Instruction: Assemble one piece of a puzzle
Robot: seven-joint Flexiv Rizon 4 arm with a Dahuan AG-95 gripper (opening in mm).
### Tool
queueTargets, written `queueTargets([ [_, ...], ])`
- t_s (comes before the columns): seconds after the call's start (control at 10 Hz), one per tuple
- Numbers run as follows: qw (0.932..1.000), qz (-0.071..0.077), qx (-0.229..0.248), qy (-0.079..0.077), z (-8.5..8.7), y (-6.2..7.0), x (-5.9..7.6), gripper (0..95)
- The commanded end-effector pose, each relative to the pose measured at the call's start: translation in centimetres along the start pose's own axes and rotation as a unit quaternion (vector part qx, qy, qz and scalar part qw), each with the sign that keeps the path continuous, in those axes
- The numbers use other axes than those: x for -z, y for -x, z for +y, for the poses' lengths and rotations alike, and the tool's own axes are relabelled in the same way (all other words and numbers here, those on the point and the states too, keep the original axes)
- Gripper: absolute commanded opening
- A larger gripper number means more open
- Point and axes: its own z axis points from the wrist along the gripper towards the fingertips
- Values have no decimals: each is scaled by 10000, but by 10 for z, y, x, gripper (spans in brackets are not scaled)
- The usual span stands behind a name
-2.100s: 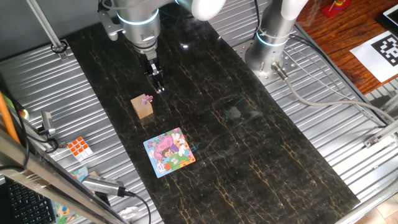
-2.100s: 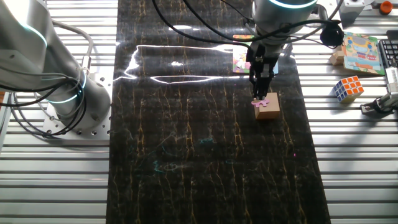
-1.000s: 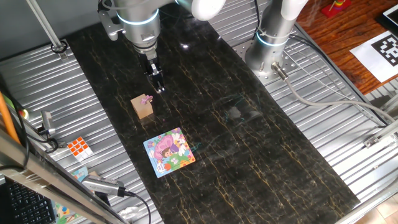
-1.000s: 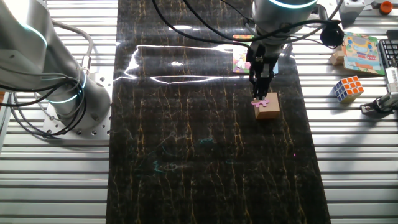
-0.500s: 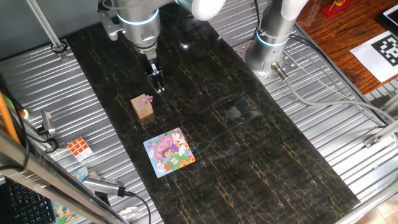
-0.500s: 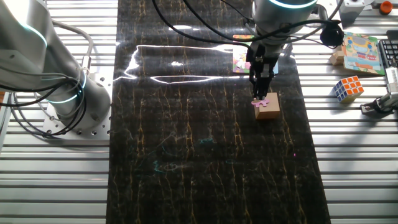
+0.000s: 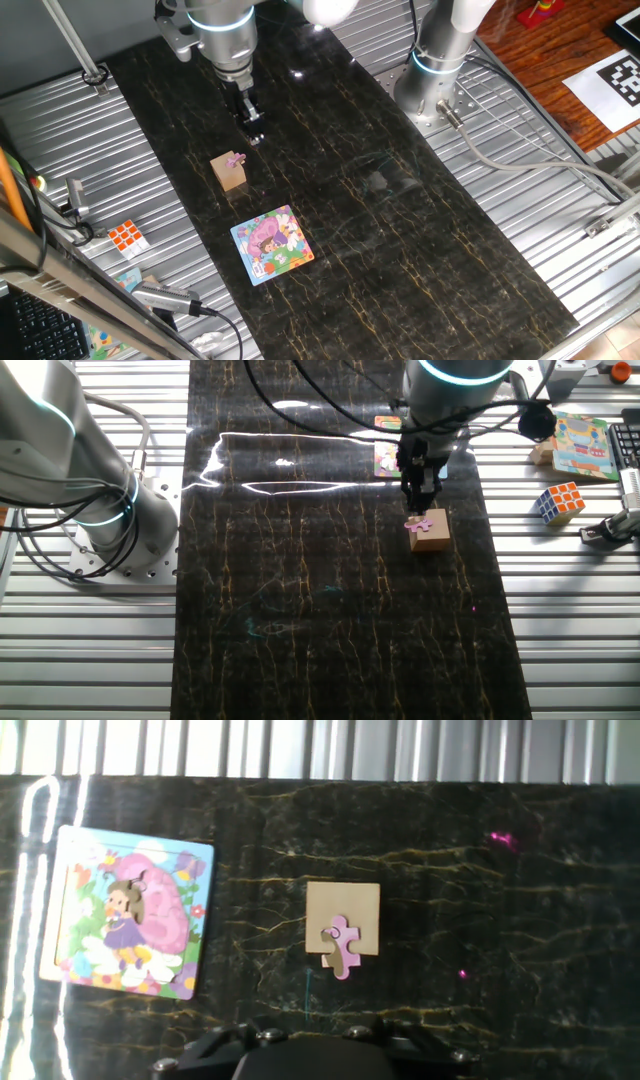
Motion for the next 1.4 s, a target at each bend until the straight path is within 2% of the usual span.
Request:
queueTargets([
  [0.1,10000,-1,33,-3,0,0,0,0],
  [0.8,10000,19,-70,-21,0,1,-2,0],
  [1.0,9999,9,-134,-30,-4,4,-13,0],
  [1.4,9998,18,-188,-99,-15,29,-36,0],
])
